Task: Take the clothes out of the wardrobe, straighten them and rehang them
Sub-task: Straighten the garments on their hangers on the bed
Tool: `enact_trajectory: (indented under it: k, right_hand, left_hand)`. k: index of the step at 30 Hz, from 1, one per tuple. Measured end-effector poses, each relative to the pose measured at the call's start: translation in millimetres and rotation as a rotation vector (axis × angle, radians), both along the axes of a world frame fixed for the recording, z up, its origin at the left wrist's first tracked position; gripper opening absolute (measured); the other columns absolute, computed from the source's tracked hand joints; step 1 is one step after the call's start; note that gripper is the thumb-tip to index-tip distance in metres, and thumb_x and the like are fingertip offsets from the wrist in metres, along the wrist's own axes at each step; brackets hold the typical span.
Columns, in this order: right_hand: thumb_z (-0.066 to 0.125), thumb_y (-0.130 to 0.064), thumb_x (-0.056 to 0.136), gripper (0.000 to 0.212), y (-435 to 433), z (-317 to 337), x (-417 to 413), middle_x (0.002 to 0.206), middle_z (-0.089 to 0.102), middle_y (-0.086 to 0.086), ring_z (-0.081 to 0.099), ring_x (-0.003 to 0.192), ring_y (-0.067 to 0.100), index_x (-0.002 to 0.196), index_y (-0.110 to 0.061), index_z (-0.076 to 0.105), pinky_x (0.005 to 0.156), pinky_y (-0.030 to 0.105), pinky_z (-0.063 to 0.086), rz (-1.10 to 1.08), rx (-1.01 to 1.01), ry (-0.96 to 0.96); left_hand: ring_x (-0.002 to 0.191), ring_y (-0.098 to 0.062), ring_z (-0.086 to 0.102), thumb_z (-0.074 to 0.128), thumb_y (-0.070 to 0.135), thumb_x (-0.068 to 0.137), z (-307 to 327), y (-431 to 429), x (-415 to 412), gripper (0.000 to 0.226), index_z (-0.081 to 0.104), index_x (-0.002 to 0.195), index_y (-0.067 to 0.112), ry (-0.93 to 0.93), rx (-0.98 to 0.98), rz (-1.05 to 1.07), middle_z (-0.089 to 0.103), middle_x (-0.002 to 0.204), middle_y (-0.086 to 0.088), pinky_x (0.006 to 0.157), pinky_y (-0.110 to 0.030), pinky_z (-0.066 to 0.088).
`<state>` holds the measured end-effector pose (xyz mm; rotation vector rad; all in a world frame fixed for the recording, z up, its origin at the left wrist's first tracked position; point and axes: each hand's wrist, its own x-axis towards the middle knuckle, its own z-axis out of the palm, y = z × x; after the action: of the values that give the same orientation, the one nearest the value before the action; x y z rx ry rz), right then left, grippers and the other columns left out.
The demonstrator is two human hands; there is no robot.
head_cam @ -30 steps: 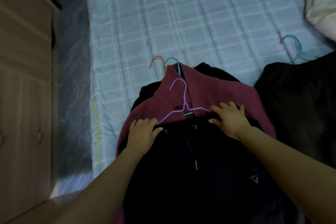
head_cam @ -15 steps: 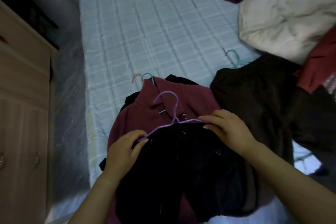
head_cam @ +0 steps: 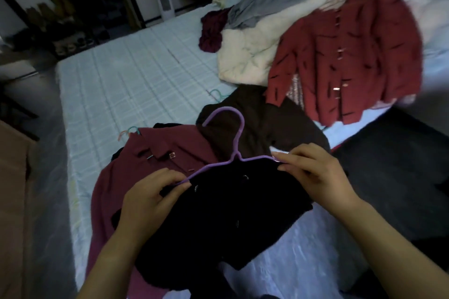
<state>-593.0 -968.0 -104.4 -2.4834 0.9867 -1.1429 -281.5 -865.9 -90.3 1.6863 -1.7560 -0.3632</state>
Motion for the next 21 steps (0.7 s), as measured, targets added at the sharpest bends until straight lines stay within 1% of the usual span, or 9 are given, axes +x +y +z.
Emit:
enact_trajectory:
  k: [3,5,8,10,11,12,14,19,21]
  right_hand:
    - [0.061,-0.024,0.086,0.023,7.7,10.5,-60.9,0.078,0.061,0.000,0.050,0.068,0.014,0.108,-0.021,0.068,0.065,0.028,0.044,-0.119,-0.056,-0.045]
    - [0.063,-0.023,0.085,0.022,4.7,19.5,-95.3,0.076,0.062,0.002,0.048,0.069,0.013,0.107,-0.022,0.067,0.065,0.030,0.043,-0.196,-0.105,-0.054]
    - [0.065,-0.022,0.085,0.022,-11.8,36.4,-135.6,0.076,0.063,0.004,0.047,0.069,0.014,0.107,-0.023,0.066,0.065,0.032,0.043,-0.264,-0.172,-0.054]
    - [0.067,-0.018,0.084,0.022,-31.7,48.9,-154.0,0.076,0.062,0.005,0.047,0.070,0.015,0.106,-0.021,0.067,0.065,0.034,0.044,-0.282,-0.215,-0.041]
    - [0.068,-0.017,0.084,0.022,-43.9,55.4,-160.5,0.076,0.062,0.006,0.048,0.070,0.016,0.106,-0.019,0.068,0.065,0.035,0.044,-0.286,-0.239,-0.024]
    - [0.068,-0.016,0.085,0.022,-57.2,61.8,-165.4,0.076,0.062,0.006,0.048,0.070,0.017,0.107,-0.018,0.069,0.065,0.036,0.044,-0.287,-0.263,-0.001]
    - [0.066,-0.019,0.086,0.021,-88.0,73.2,-170.8,0.078,0.062,0.004,0.048,0.071,0.018,0.107,-0.019,0.069,0.065,0.036,0.043,-0.271,-0.296,0.043]
    - [0.063,-0.023,0.088,0.022,-179.1,82.7,-160.3,0.081,0.063,0.004,0.052,0.071,0.023,0.109,-0.021,0.069,0.065,0.035,0.041,-0.162,-0.308,0.141]
    - [0.062,-0.024,0.087,0.023,-217.2,80.7,-148.2,0.081,0.063,0.004,0.052,0.071,0.023,0.109,-0.021,0.069,0.065,0.034,0.042,-0.140,-0.288,0.155]
  left_hand:
    - [0.077,0.000,0.060,0.052,0.051,0.081,16.4,-15.1,-60.8,0.020,0.064,0.085,0.034,0.039,-0.005,-0.059,0.063,0.085,0.020,0.067,-0.024,0.045]
    - [0.080,0.001,0.060,0.051,0.052,0.081,23.6,-28.9,-96.6,0.021,0.065,0.082,0.037,0.065,-0.014,-0.090,0.064,0.087,0.022,0.066,-0.023,0.045]
    - [0.082,0.002,0.060,0.053,0.052,0.080,33.6,-55.0,-137.4,0.017,0.065,0.082,0.039,0.113,-0.047,-0.099,0.064,0.089,0.023,0.065,-0.028,0.049]
    - [0.082,0.002,0.061,0.058,0.050,0.081,39.8,-75.2,-156.5,0.008,0.062,0.079,0.044,0.157,-0.057,-0.089,0.064,0.090,0.025,0.065,-0.034,0.051]
    - [0.082,0.001,0.061,0.061,0.047,0.083,41.6,-86.0,-163.4,0.005,0.061,0.078,0.046,0.183,-0.056,-0.077,0.064,0.091,0.026,0.067,-0.036,0.052]
    - [0.082,0.000,0.061,0.064,0.043,0.085,43.1,-96.6,-169.4,0.008,0.062,0.078,0.046,0.207,-0.053,-0.061,0.064,0.091,0.026,0.068,-0.039,0.052]
    - [0.078,-0.005,0.063,0.064,0.038,0.086,42.3,-118.4,-176.7,0.007,0.064,0.079,0.041,0.260,-0.043,-0.033,0.065,0.088,0.024,0.070,-0.044,0.052]
    - [0.073,-0.010,0.065,0.064,0.038,0.086,33.5,-179.8,-173.0,0.007,0.068,0.080,0.037,0.358,-0.038,0.036,0.068,0.080,0.015,0.070,-0.048,0.053]
    - [0.074,-0.008,0.065,0.063,0.044,0.084,29.9,-210.3,-164.2,0.008,0.068,0.081,0.038,0.359,-0.049,0.073,0.069,0.082,0.016,0.071,-0.047,0.053]
